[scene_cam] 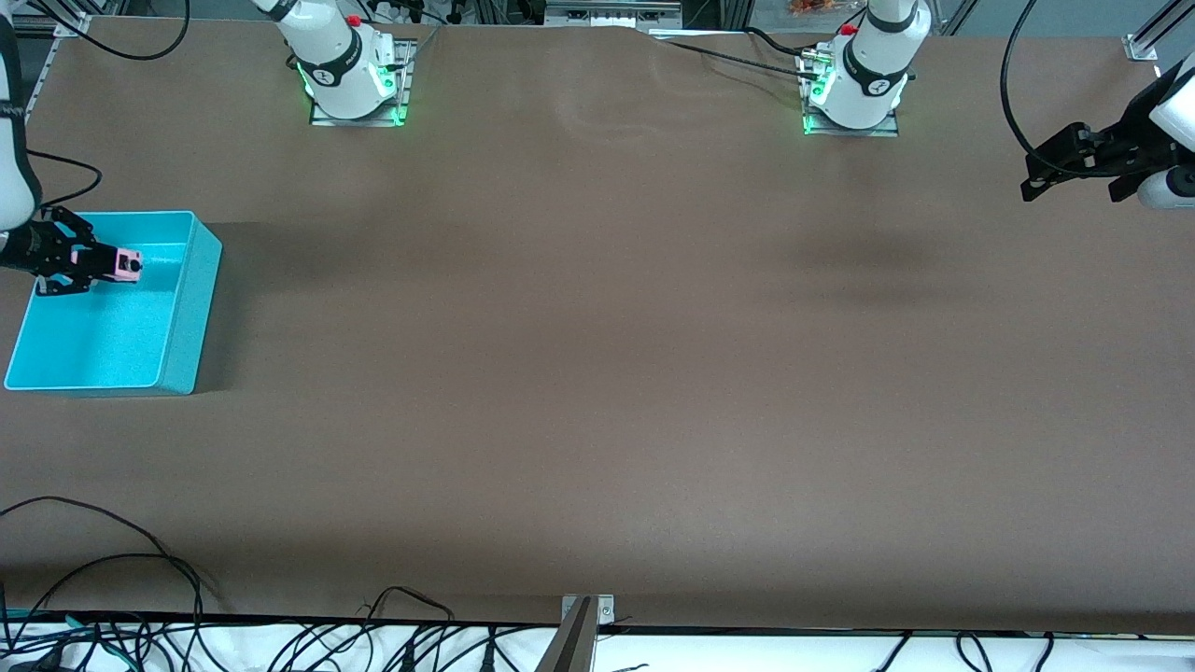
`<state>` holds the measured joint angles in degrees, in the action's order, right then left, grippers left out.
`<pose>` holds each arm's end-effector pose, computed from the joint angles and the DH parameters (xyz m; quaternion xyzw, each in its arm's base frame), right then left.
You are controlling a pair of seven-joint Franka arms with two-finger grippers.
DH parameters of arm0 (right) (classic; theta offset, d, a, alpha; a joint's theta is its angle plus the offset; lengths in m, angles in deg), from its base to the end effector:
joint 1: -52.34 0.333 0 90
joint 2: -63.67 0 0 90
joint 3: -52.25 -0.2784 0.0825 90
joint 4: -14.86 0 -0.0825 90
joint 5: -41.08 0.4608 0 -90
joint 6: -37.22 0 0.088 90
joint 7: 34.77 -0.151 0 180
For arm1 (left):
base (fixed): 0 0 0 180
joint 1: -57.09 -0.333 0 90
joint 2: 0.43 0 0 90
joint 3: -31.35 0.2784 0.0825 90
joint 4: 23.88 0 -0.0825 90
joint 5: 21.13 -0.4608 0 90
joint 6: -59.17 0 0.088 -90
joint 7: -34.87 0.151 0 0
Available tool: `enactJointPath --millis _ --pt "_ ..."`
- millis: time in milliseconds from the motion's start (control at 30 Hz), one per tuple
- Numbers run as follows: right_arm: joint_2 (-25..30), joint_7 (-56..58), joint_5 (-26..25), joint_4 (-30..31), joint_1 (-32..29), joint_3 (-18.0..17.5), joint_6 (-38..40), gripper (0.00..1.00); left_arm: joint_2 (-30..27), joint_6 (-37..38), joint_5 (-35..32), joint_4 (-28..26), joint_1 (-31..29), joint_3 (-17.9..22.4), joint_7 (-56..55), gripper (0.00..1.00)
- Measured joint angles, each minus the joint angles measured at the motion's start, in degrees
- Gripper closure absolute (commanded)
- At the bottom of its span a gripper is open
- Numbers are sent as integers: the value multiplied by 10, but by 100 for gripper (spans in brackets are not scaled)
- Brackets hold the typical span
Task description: Wind and store pink jeep toy
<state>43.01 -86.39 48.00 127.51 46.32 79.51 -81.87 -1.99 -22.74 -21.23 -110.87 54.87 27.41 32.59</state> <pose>0.5206 -0.3420 0.1643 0.7131 -0.6929 -0.0950 0.0484 0.6060 -0.0184 0.5763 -0.9995 -0.0050 0.0307 0.0029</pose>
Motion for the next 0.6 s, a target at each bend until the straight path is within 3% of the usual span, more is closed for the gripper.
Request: enactJointPath --millis 167,233,333,367,600 --pt "-50 4 27 0 -8 0 -57 66 0 0 0 0 0 0 0 0" --pt "-63 10 40 0 -8 0 -70 57 0 0 0 0 0 0 0 0" --pt "-76 16 56 -1 -8 0 -83 28 0 0 0 0 0 0 0 0" --pt "-79 17 61 -1 -8 0 -85 0 0 1 0 0 0 0 0 0" --pt "-83 21 77 -4 -8 -2 -89 0 0 7 0 0 0 0 0 0"
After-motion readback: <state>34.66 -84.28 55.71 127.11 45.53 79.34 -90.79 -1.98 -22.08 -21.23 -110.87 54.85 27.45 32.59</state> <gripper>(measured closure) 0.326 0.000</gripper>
